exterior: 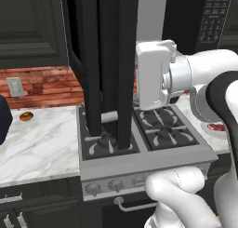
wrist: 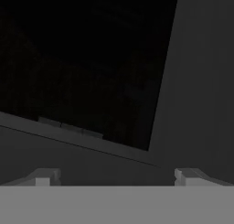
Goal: Pick the steak from the counter and place it in the microwave. Then turn on the microwave.
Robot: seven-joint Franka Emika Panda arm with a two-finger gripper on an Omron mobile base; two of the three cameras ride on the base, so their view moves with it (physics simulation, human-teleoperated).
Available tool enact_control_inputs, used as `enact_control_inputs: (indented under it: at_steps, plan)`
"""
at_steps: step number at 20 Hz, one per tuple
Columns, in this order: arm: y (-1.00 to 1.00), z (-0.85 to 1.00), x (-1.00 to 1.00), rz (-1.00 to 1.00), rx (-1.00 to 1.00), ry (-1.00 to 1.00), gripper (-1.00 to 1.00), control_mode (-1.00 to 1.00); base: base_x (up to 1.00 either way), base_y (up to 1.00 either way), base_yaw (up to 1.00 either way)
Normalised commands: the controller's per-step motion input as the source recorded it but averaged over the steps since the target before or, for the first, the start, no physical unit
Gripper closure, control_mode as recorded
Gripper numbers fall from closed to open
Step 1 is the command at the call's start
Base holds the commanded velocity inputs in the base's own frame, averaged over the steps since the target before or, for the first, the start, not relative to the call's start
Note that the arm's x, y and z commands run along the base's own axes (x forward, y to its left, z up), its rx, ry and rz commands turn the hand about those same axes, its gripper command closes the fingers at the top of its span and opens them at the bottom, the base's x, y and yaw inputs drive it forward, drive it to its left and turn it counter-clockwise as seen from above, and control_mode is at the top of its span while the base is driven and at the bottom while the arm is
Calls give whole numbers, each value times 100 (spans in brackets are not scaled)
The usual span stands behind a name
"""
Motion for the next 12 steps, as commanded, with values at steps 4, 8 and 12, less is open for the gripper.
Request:
enact_control_inputs:
  at_steps: [4, 8, 12]
  plan:
    - [48, -1, 0, 0, -3, 0, -100, -100, 0, 0, 0]
    - [36, -1, 0, 0, -2, 0, -100, -100, 0, 0, 0]
    - [-12, 0, 0, 0, -9, 9, -100, -100, 0, 0, 0]
